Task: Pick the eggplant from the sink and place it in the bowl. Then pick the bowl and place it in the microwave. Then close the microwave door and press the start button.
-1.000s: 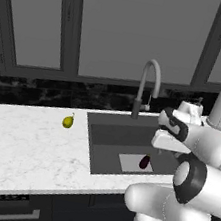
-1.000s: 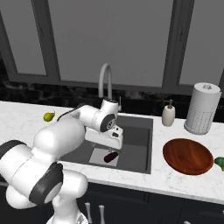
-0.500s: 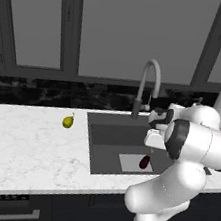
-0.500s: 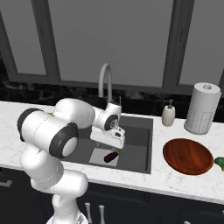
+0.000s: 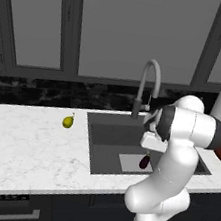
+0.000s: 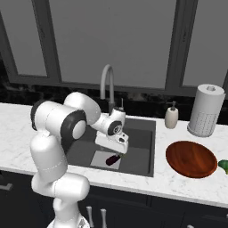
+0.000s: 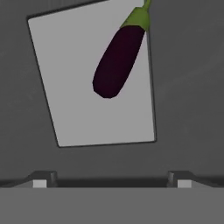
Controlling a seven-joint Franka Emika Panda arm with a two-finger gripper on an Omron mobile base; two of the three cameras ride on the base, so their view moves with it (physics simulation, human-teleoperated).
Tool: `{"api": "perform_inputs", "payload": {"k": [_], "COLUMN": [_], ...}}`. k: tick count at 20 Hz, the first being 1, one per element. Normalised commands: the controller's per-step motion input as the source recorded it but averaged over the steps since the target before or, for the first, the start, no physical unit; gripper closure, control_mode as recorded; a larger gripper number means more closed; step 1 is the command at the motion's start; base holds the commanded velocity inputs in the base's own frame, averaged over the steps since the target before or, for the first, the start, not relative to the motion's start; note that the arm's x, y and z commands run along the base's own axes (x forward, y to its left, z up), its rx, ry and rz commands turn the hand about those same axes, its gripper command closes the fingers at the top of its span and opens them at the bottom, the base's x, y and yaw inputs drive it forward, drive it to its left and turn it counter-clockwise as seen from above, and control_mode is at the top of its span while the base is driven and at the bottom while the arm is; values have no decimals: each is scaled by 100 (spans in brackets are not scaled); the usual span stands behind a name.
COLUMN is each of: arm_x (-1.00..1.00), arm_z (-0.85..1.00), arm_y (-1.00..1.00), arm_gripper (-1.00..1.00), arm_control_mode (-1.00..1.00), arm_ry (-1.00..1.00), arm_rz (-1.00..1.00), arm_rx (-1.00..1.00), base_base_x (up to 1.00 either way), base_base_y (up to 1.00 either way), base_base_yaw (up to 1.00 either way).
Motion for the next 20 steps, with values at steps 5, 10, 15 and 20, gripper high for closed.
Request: {"api": "perform_inputs", "payload": {"k": [5,10,15,20], "arm_x": [11,12,14,33], "arm_z": [-38,-31,-29,-26], "arm_y": [0,18,18,1], "arm_gripper": [-100,-100,-100,-100], "arm_control_mode": [-100,-100,-100,-100], "arm_ry": [0,0,0,0], "arm_rz": [-5,-15,-17,-12], "arm_rx": [0,-3,-4,-1], "base_base_x": [0,0,0,0], "base_base_y": [0,0,0,0], "base_base_yaw": [0,0,0,0]}}
